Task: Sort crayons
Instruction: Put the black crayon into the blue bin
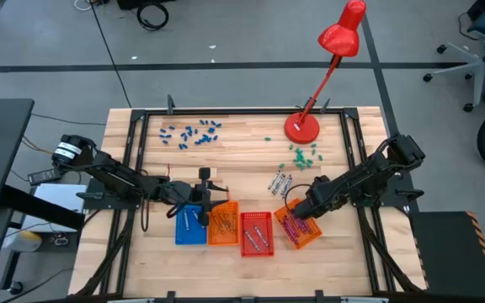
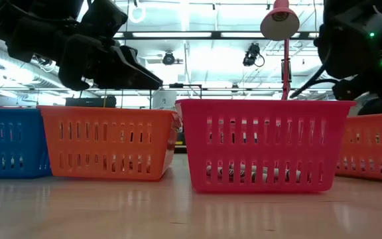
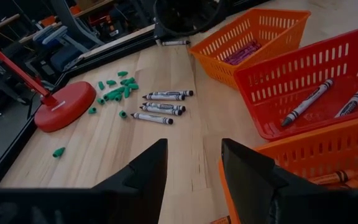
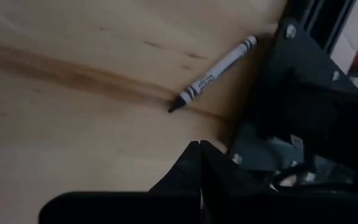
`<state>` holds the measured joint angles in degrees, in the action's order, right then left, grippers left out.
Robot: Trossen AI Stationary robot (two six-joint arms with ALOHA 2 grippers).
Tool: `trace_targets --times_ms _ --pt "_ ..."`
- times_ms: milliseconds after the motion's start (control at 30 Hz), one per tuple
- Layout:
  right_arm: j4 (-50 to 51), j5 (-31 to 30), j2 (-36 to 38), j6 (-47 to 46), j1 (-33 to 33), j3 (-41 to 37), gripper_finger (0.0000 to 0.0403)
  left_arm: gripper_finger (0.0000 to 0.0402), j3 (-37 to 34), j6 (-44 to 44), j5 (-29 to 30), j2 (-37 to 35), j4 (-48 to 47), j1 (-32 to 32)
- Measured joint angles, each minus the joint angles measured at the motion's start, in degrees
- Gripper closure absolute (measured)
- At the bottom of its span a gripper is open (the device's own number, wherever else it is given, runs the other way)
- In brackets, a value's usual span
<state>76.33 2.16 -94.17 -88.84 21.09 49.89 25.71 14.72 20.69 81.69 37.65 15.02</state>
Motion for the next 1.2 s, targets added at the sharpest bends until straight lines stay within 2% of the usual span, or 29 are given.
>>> trace_targets --times_ms 133,267,533,667,767,900,1200 --pt "0.2 3.9 -0.4 1.8 1.4 -0.4 0.0399 0.0237 0.0 0.0 0.0 0.0 -0.1 0.0" --pt "-8.0 7.8 -0.4 2.3 2.7 -1.6 0.0399 0.0237 0.0 0.0 0.0 0.0 -0.1 0.0" --pt "-20.4 5.6 -0.4 -0.3 3.1 -1.5 0.0398 0.0237 0.0 0.0 0.0 0.0 0.1 0.0" --pt "-10.4 1.5 -0.4 -4.5 2.7 1.0 0.0398 0.0237 0.0 0.0 0.0 0.0 0.1 0.0" --pt "-4.2 -1.1 -0.4 -11.7 2.3 2.7 0.0398 0.0237 0.0 0.0 0.0 0.0 0.1 0.0" --pt "0.1 2.5 -0.3 -20.9 1.2 1.7 0.0387 0.0237 0.0 0.0 0.0 0.0 0.2 0.0" --pt "-4.1 3.4 -0.2 -20.6 -0.2 -4.2 0.0323 0.0237 0.0 -0.1 0.0 0.0 0.1 0.0"
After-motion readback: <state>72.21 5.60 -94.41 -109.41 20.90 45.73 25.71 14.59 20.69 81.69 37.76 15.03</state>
